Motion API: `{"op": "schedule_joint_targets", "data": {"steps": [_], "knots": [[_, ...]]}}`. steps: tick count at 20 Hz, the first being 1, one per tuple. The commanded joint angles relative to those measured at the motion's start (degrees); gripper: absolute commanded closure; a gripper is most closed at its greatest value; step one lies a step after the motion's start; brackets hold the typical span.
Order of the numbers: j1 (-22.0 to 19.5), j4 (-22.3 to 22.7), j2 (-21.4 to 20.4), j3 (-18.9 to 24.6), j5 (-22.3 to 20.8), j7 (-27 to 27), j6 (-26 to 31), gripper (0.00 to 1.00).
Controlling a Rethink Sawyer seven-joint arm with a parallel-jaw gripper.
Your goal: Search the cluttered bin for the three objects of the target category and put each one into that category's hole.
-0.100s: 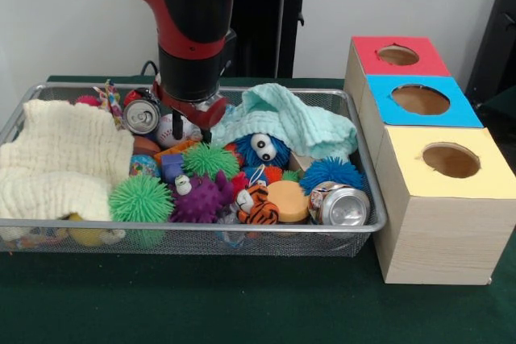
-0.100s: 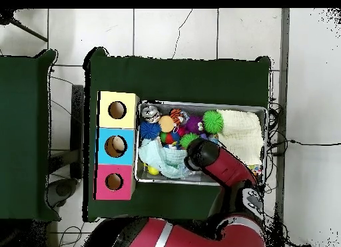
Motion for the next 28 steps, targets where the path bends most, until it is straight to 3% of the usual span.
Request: {"op": "schedule_joint_targets", "data": {"steps": [1, 10, 28], "knots": [[-4.00, 1.45, 2.65, 8.57, 0.14, 9.12, -9.05, 0.00], [-4.81, 5.56, 3.06, 10.53, -1.62, 10.93, -16.75, 0.00], [-3.11, 7.09, 2.53, 9.53, -0.70, 10.95, -17.00, 0.00]]}}
